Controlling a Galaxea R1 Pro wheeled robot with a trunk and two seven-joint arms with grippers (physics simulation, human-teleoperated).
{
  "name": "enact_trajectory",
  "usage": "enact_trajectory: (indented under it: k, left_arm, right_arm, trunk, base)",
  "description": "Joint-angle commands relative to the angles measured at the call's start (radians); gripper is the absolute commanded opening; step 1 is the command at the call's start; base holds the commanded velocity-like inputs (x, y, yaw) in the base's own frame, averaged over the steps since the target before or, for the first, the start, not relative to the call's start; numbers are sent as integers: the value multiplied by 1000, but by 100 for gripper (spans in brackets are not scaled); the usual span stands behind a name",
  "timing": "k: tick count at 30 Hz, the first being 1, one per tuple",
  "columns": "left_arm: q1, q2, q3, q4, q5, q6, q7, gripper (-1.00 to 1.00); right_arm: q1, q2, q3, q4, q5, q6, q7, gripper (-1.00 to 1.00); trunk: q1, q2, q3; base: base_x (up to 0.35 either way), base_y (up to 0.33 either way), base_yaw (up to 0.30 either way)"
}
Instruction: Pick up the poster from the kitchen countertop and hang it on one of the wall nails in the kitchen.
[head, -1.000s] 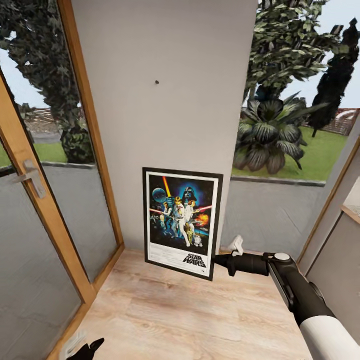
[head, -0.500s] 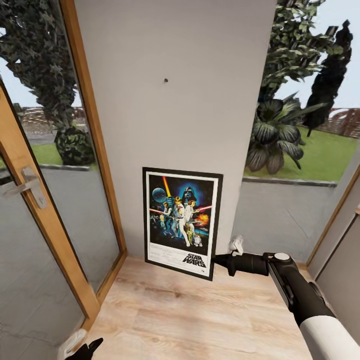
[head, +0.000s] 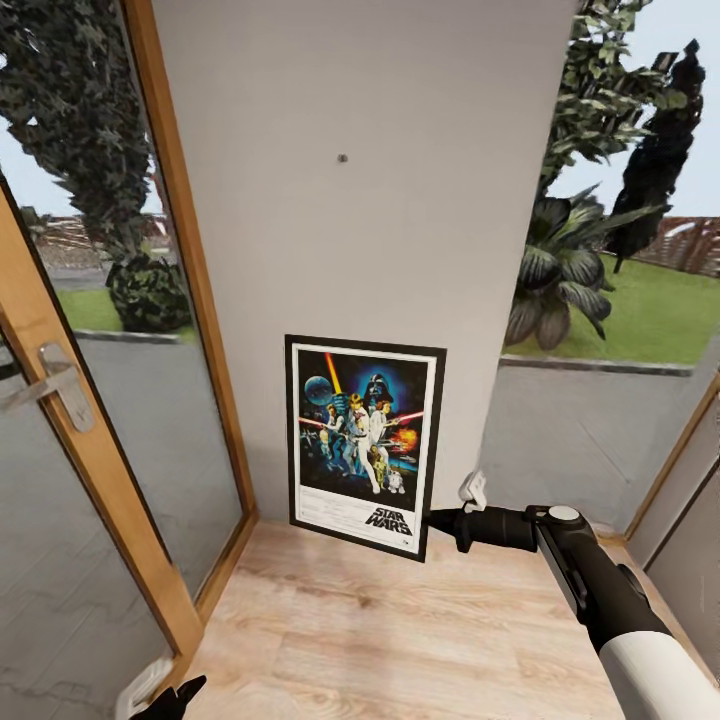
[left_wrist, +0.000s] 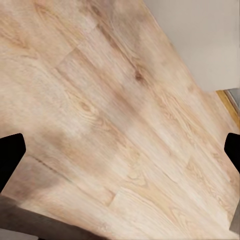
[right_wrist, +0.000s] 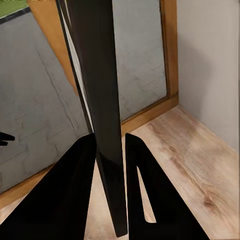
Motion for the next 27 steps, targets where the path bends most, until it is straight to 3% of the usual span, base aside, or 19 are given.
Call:
enact_trajectory:
  k: [1,9,27]
  left_arm:
    - [-1,0,5,0,8,10,-4,100]
    - [-1,0,5,0,8,10,-4,100]
    - [-1,0,5,0,8,10,-4,100]
  right_arm:
    - [-1,0,0,-1,1,12,5,-100]
    - [-1,0,0,-1,1,13,5,-100]
    - [-1,0,0,-2,0,12,6,-100]
  trunk:
    - [1,-2,-2]
    - [1,-2,0]
    - [1,-2,1]
  base:
    - [13,6,-171]
    - [57,1,-229]
    - [318,0,-17]
